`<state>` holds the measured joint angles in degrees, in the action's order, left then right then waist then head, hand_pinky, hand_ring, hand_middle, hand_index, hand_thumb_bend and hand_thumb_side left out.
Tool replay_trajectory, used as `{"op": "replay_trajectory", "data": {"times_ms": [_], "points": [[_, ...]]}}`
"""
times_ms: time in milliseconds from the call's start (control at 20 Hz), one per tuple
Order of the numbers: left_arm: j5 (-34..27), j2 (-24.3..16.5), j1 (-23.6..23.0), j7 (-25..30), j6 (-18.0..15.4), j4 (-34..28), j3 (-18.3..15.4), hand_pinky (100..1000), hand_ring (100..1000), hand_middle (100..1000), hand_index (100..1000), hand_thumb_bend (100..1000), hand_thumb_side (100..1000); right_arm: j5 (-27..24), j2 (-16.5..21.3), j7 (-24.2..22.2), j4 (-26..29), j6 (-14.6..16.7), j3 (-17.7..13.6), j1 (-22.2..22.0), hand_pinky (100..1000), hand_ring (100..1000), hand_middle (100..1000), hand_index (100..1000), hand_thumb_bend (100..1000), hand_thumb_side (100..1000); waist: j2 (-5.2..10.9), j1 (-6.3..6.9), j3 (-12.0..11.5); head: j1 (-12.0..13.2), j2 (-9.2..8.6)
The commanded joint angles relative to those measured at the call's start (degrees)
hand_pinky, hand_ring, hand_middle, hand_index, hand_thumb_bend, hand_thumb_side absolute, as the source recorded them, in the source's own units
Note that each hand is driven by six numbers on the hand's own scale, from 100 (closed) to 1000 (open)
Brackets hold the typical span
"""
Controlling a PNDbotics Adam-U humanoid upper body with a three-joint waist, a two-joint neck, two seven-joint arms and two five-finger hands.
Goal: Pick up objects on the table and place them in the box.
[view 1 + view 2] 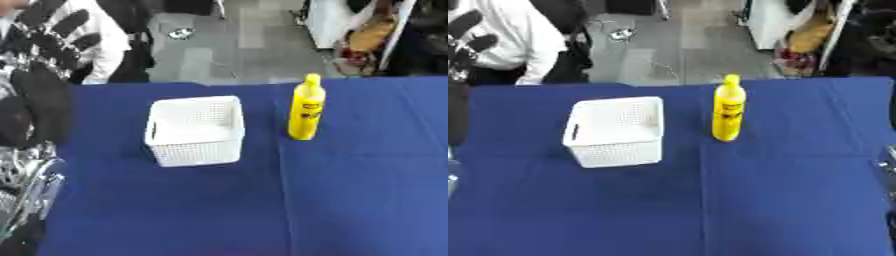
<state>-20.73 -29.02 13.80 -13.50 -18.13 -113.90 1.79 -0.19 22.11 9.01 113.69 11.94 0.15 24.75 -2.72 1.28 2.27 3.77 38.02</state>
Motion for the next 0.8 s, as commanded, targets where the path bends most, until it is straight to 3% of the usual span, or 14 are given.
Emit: {"op": "replay_trajectory", "data": {"times_ms": [50, 400, 750, 800], "points": [[-0.06, -0.42, 1.19, -0.08, -0.9, -0.69, -0.41, 797, 851, 900, 864, 299, 1000, 1.28, 0.82, -1.26, 0.9, -2.52, -0.75, -0.11, 627, 662, 703, 714, 269, 1000, 0.66, -0.16, -0.11, 1.57, 0.78], [-0.29, -0.2, 1.8, -0.16, -2.02, -0.69, -0.3, 797, 847, 897, 863, 302, 1000, 2.67, 1.19, -3.15, 0.9, -5.94, -0.77, -0.67, 627, 666, 708, 718, 294, 1000, 0.57, -0.39, -0.43, 1.42, 0.65], [-0.31, -0.21, 1.68, 0.03, -2.08, -0.69, -0.29, 797, 845, 896, 863, 308, 1000, 6.58, 1.03, -2.95, 0.89, -9.16, -0.95, -0.48, 631, 675, 717, 726, 379, 1000, 0.6, -0.28, -0.68, 1.73, 0.85], [-0.31, -0.16, 1.57, 0.1, -1.9, -0.69, -0.24, 801, 847, 898, 865, 315, 1000, 7.48, 0.97, -2.63, 0.49, -9.98, -1.02, -0.38, 635, 682, 725, 730, 436, 1000, 0.77, -0.27, -0.62, 1.21, 1.04]]}}
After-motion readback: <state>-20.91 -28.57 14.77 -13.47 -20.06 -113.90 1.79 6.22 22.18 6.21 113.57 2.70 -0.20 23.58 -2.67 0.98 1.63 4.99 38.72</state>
